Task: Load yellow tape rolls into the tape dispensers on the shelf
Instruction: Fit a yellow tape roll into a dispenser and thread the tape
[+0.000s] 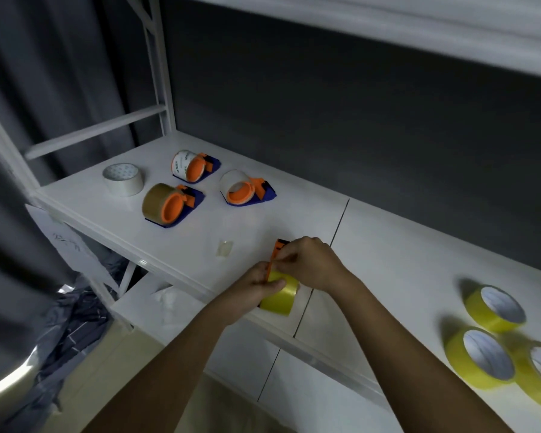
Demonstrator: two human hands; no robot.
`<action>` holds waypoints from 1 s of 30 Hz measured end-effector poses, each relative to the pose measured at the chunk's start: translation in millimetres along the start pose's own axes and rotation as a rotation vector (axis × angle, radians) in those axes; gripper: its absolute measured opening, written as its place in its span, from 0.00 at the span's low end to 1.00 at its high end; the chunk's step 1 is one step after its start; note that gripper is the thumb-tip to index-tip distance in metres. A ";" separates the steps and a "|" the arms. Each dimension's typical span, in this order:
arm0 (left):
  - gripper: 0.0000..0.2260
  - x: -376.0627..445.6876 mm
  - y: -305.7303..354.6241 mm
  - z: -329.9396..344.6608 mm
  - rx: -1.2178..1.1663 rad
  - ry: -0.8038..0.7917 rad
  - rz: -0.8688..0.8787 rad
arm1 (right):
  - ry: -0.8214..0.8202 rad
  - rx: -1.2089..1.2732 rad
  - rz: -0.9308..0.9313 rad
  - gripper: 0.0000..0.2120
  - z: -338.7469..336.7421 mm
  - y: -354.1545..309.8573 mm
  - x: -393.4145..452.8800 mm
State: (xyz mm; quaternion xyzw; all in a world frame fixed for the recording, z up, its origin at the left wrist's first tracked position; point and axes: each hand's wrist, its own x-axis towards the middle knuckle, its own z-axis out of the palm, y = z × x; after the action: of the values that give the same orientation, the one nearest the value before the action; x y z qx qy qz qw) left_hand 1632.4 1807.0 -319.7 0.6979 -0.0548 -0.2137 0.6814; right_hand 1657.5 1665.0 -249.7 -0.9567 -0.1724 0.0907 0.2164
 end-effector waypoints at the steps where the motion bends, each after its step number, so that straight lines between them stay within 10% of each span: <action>1: 0.11 -0.5 -0.1 0.1 -0.004 -0.007 0.008 | -0.001 0.026 0.009 0.09 0.4 -0.8 -1.6; 17: 0.14 0.6 1.4 -0.4 0.017 0.006 -0.011 | -0.007 -0.322 -0.023 0.06 11.6 -11.7 11.1; 30: 0.08 -1.6 4.5 -2.9 -0.080 -0.065 0.013 | -0.135 -0.048 0.127 0.12 -11.2 7.5 26.6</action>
State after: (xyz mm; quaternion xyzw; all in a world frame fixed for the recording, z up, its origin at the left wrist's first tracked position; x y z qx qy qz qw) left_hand 1633.0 1810.0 -315.0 0.6625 -0.0731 -0.2337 0.7079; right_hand 1687.1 1664.2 -245.7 -0.9622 -0.1277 0.1645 0.1752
